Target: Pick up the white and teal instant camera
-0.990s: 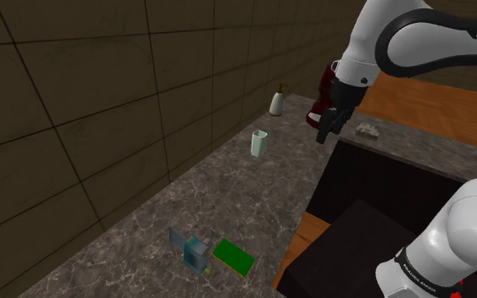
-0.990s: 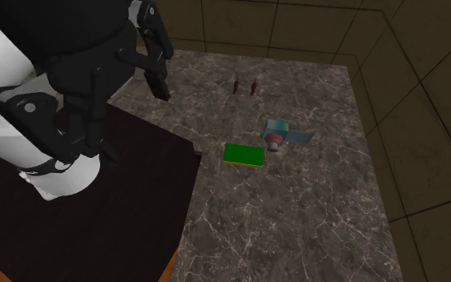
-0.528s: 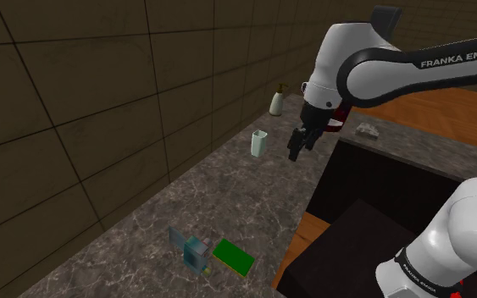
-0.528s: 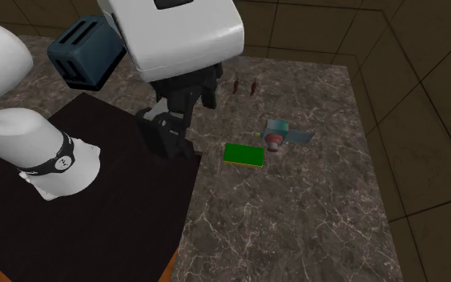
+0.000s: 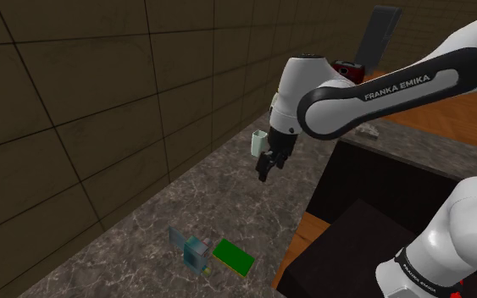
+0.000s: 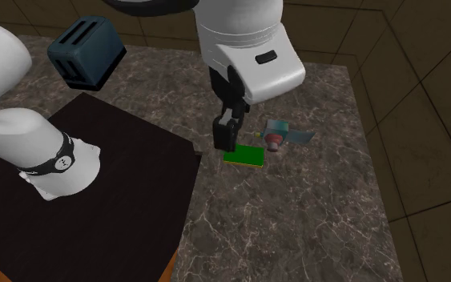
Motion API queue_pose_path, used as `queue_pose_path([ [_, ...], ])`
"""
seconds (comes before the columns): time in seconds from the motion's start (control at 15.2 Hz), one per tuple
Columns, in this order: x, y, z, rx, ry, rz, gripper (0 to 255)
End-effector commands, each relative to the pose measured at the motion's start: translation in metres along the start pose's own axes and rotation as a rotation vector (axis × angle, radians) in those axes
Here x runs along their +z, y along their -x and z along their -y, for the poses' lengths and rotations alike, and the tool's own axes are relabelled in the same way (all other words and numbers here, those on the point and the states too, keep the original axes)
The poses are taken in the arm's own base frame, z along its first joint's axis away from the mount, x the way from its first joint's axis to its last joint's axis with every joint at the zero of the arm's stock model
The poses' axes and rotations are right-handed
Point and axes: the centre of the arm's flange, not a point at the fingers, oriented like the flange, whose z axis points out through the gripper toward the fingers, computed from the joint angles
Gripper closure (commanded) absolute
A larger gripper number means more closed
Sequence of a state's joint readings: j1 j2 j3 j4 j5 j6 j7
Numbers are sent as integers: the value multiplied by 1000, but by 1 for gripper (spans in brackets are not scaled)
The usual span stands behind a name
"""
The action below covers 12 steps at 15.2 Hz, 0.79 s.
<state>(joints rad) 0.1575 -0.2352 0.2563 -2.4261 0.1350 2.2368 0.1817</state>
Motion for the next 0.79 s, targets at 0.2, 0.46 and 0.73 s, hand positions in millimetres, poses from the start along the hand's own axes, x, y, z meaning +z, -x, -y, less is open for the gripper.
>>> queue_pose_path([
  [0.2,47,-25,41,-30,-13,1,0],
  [0.46,82,-44,74,-53,-22,3,0],
  [0.73,117,-62,108,-77,-31,4,0],
])
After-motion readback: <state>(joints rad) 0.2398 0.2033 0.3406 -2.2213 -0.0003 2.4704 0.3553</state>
